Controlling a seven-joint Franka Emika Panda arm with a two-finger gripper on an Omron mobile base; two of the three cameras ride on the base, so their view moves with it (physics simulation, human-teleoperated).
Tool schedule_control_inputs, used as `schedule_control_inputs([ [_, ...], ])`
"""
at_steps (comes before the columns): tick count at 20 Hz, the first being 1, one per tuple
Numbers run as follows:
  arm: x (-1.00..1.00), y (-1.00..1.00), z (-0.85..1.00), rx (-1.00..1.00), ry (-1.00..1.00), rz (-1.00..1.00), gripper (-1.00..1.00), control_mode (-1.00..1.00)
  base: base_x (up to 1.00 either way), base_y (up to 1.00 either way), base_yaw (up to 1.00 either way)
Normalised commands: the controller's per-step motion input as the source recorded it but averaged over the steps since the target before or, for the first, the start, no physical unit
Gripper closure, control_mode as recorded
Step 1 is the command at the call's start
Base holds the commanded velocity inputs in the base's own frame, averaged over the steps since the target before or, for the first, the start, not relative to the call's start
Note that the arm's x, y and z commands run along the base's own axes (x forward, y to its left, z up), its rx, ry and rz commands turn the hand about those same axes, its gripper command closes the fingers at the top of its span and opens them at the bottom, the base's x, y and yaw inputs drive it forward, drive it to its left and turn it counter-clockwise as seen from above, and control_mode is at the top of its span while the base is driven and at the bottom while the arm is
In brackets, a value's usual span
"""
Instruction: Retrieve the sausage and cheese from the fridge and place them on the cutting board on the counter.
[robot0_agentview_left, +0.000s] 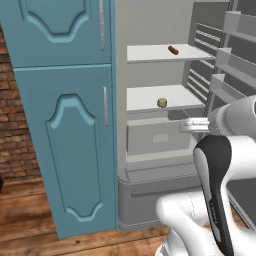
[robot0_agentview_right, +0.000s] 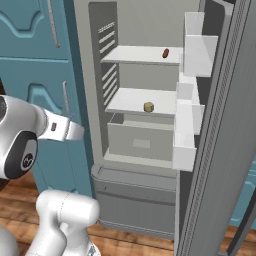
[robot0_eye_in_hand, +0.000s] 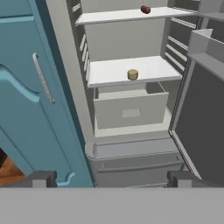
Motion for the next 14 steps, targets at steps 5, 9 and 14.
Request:
schedule_control_inputs([
  [5,0.00,0.00,0.00,0.00,0.00,0.00,-1.00,1.00,0.06,-0.11,0.07],
  [9,0.00,0.00,0.00,0.00,0.00,0.00,-1.00,1.00,0.07,-0.48,0.01],
  [14,0.00,0.00,0.00,0.00,0.00,0.00,-1.00,1.00,0.41,-0.50,0.00],
])
